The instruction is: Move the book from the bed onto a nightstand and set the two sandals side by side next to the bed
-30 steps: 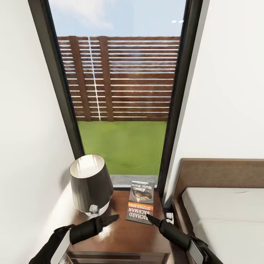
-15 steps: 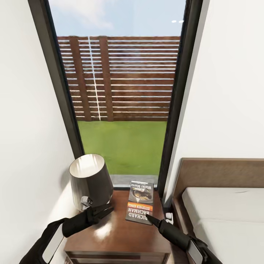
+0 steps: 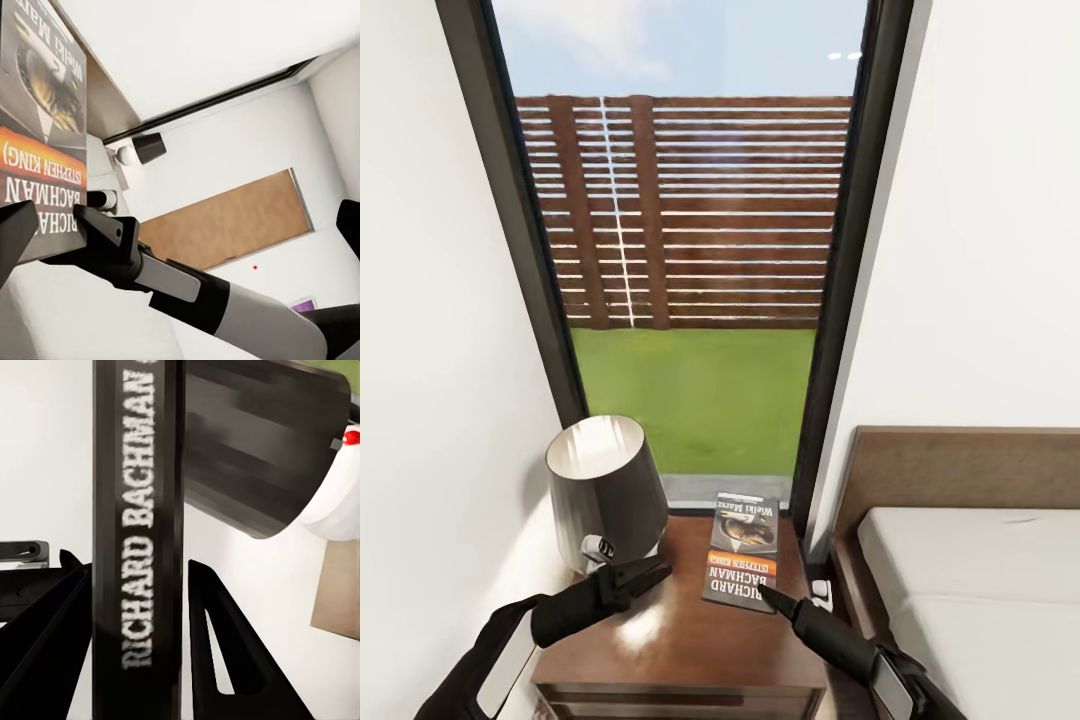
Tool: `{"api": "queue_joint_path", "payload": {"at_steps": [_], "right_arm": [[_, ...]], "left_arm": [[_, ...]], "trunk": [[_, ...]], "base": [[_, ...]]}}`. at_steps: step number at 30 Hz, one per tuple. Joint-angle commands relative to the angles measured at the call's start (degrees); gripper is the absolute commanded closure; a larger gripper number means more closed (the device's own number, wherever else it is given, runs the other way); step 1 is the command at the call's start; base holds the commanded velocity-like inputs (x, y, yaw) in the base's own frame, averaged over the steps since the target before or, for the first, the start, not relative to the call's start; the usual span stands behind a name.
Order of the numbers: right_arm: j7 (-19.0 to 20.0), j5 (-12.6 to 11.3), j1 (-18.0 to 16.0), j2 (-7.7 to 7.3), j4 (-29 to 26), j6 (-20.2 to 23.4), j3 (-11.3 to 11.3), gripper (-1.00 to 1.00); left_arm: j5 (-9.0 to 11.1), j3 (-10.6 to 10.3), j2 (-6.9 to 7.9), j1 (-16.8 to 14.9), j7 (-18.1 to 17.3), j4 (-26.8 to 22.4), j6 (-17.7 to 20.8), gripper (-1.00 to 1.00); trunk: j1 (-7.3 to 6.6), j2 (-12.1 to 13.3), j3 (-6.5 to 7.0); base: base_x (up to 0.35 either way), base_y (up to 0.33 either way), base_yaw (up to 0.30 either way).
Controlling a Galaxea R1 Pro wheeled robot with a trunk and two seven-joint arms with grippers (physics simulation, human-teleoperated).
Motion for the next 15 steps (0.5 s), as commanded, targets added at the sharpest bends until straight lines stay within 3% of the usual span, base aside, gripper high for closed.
{"api": "queue_joint_path", "payload": {"at_steps": [1, 15], "right_arm": [[0.18, -0.19, -0.04, 0.00, -0.01, 0.59, -0.15, 1.00], [0.24, -0.19, -0.04, 0.01, -0.02, 0.59, -0.15, 1.00]], "left_arm": [[0.42, -0.17, 0.05, -0.04, 0.02, 0.01, 0.51, -1.00], [0.34, -0.36, -0.03, -0.04, 0.11, 0.01, 0.42, -1.00]], "trunk": [[0.23, -0.46, -0.25], [3.30, -6.07, -2.76]], "base": [[0.000, 0.000, 0.000], [0.000, 0.000, 0.000]]}}
